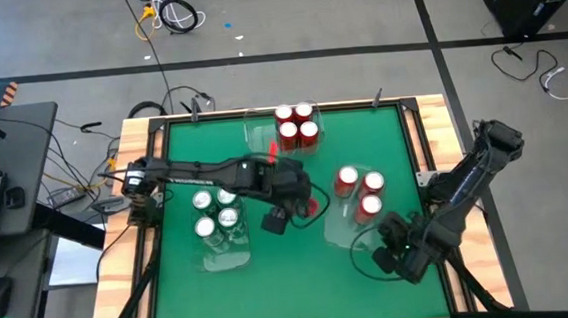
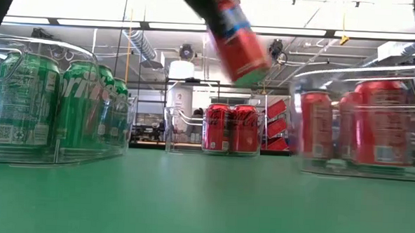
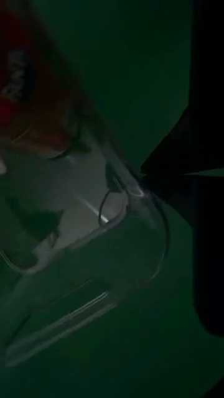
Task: Sort soda cans
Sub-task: Put the red soda can into the middle right transparent bin
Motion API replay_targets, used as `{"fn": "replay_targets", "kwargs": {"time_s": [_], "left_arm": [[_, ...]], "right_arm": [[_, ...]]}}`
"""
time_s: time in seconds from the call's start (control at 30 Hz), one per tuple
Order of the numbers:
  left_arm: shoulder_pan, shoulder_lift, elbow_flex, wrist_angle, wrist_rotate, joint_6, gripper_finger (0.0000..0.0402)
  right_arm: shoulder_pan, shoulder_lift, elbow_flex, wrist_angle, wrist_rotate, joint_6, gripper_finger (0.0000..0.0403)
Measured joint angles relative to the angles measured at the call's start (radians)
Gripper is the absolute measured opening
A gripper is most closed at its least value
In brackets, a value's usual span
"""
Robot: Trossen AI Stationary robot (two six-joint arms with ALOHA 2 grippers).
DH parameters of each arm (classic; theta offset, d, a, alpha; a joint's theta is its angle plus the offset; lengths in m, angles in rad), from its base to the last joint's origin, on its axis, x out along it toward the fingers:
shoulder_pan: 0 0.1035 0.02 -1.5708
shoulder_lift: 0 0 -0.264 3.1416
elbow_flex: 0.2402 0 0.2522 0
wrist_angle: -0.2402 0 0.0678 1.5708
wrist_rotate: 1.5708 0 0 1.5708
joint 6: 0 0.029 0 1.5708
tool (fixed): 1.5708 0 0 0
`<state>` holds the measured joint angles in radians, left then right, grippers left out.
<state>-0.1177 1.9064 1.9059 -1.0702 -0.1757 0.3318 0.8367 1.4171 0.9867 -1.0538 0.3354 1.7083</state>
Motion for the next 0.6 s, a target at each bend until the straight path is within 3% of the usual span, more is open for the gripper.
{"fn": "replay_targets", "kwargs": {"time_s": [0.17,0.27,0.6], "left_arm": [[0.049,-0.001,0.012,0.126,0.110,-0.030,0.0290],[0.073,-0.001,0.011,0.159,0.115,-0.038,0.0290],[0.108,0.044,0.011,0.259,0.148,-0.020,0.0290]], "right_arm": [[-0.082,0.021,0.010,0.089,0.018,-0.185,0.0000],[-0.100,0.013,0.045,0.070,0.025,-0.232,0.0000],[-0.080,-0.031,0.212,-0.189,0.039,-0.235,0.0000]]}}
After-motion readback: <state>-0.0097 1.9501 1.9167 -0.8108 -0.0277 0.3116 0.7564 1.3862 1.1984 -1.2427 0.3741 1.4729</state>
